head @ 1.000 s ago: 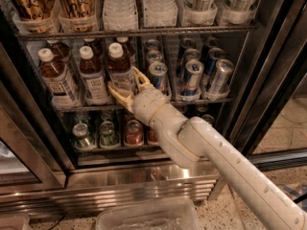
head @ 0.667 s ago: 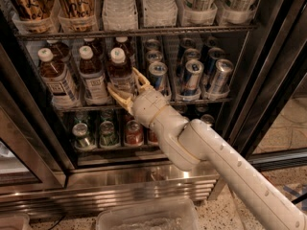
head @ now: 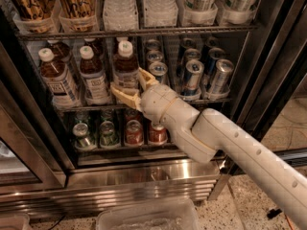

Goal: Pick blue plastic bottle from middle shelf of fridge

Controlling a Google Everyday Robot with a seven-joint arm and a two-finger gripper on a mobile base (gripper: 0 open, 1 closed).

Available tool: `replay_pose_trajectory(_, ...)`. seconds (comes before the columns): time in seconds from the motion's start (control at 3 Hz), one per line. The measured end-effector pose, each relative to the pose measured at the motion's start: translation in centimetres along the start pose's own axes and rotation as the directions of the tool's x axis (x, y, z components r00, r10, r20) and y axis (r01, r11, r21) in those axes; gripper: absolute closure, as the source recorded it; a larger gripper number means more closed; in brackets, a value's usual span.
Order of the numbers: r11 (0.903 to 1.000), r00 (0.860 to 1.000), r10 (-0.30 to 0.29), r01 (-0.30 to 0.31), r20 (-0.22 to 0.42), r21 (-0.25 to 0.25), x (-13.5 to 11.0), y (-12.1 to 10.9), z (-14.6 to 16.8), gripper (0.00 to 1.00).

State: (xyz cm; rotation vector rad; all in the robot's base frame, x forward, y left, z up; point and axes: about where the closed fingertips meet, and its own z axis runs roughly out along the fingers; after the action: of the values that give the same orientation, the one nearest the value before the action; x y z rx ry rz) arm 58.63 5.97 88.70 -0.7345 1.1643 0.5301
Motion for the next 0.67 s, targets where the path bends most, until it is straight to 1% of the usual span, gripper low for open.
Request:
replay_pose_trajectory(0.33,0.9936,0.998,0.062,-0.064,-0.027,-0.093,-1.5,0.5,0.0,1.00)
replay_pose_trajectory(0.67,0.9709,0.994,0.073,-0.089,-0.080,-0.223,-3.2,2.6,0.1,1.00)
